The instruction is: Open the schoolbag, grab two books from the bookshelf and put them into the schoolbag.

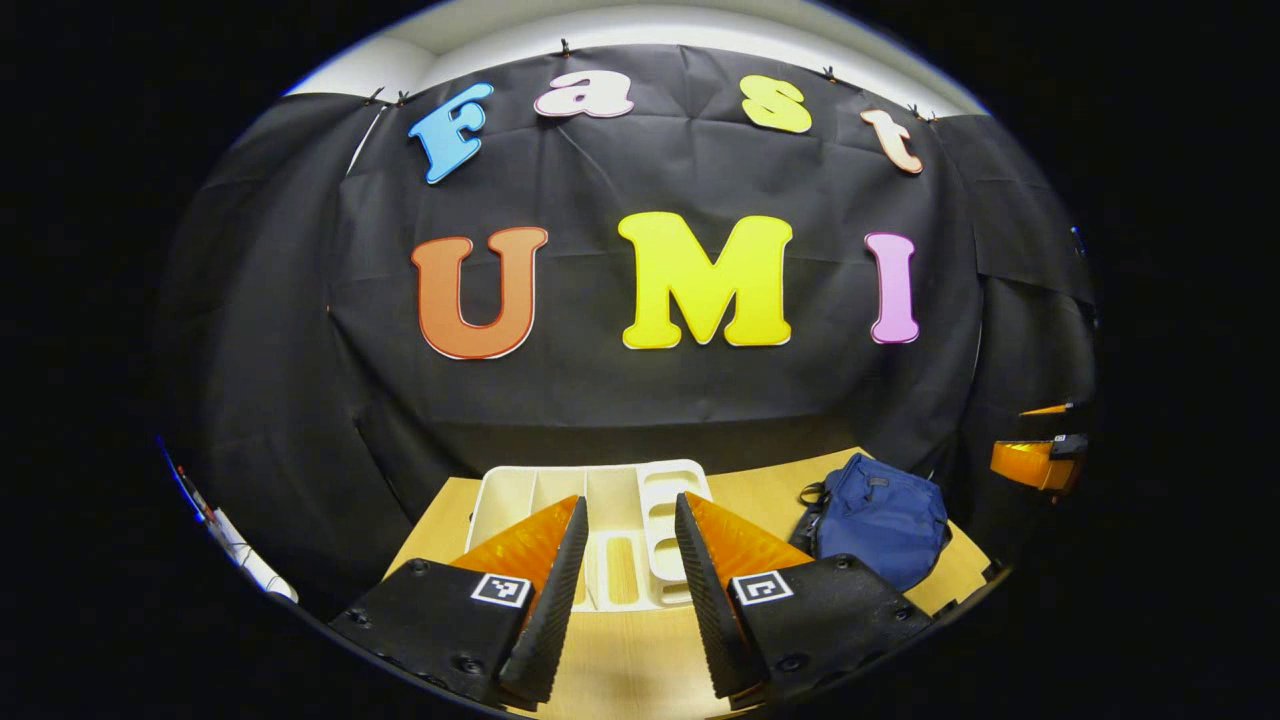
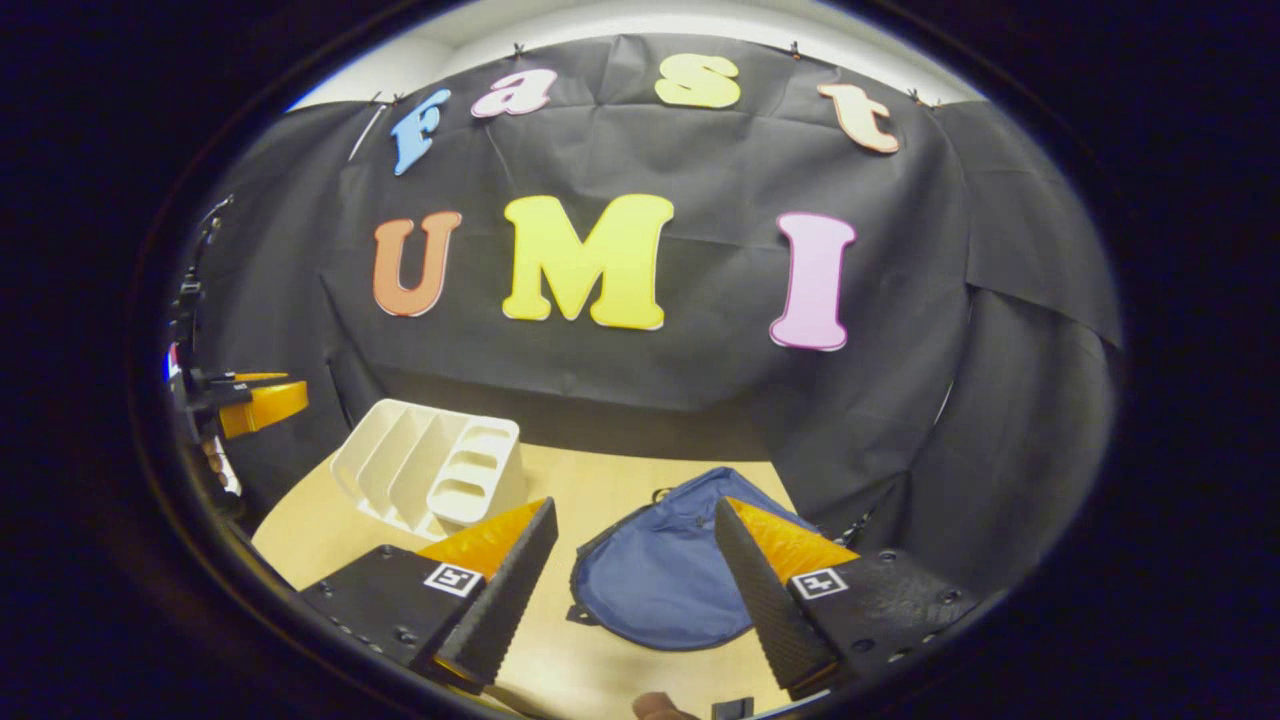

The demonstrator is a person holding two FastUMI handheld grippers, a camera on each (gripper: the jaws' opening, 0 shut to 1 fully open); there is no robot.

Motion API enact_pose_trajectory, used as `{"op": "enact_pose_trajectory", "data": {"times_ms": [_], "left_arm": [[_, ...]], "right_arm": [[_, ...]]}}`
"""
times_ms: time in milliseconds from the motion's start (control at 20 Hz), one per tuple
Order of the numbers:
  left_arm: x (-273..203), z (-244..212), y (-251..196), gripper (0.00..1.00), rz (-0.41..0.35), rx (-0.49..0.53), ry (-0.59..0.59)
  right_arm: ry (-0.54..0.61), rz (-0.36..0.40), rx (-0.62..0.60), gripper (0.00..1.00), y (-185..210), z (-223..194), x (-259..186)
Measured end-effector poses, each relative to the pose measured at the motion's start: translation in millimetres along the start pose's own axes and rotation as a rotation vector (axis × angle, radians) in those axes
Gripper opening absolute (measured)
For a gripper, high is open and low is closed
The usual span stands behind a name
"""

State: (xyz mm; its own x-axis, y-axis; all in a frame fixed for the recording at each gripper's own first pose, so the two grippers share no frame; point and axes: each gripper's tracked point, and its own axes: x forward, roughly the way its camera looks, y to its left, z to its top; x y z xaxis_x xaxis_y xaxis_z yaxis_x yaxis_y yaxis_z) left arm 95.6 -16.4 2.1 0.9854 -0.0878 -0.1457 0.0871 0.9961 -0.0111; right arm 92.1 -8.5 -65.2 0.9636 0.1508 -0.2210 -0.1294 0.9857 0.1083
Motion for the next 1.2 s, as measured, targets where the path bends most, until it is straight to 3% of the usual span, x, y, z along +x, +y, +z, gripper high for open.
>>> {"op": "enact_pose_trajectory", "data": {"times_ms": [150, 200, 250, 350, 450, 500, 550, 600, 700, 1200], "left_arm": [[-8.6, 5.5, -19.7, 0.63, -0.043, -0.033, -0.029], [-10.1, 6.8, -24.4, 0.67, -0.054, -0.027, -0.037], [-11.4, 7.0, -26.2, 0.75, -0.052, -0.016, -0.043], [-14.8, 2.1, -25.8, 0.85, -0.037, -0.026, -0.036], [-16.8, 1.2, -29.9, 0.92, -0.049, -0.061, -0.044], [-16.4, 0.2, -32.3, 0.93, -0.062, -0.073, -0.046], [-16.3, -1.6, -30.4, 0.93, -0.051, -0.072, -0.045], [-13.9, -2.1, -24.3, 0.93, -0.029, -0.059, -0.043], [-11.4, -2.9, -18.2, 0.93, -0.007, -0.051, -0.040], [-18.0, 2.3, 3.5, 0.93, 0.084, -0.020, -0.092]], "right_arm": [[-0.102, -0.018, 0.035, 0.96, 0.1, 15.6, -11.7], [-0.128, -0.026, 0.043, 0.99, -1.1, 18.0, -15.6], [-0.153, -0.037, 0.052, 0.93, -1.6, 20.5, -16.1], [-0.172, -0.049, 0.069, 0.99, -3.2, 22.6, -17.5], [-0.187, -0.049, 0.073, 0.99, -4.0, 23.5, -19.3], [-0.193, -0.048, 0.073, 0.93, -4.5, 24.1, -18.6], [-0.190, -0.048, 0.076, 0.99, -2.8, 22.5, -15.1], [-0.177, -0.050, 0.069, 0.96, -1.8, 18.8, -13.9], [-0.172, -0.051, 0.054, 0.99, -1.0, 20.5, -11.4], [-0.195, -0.043, 0.003, 0.96, 14.9, 30.4, 6.1]]}}
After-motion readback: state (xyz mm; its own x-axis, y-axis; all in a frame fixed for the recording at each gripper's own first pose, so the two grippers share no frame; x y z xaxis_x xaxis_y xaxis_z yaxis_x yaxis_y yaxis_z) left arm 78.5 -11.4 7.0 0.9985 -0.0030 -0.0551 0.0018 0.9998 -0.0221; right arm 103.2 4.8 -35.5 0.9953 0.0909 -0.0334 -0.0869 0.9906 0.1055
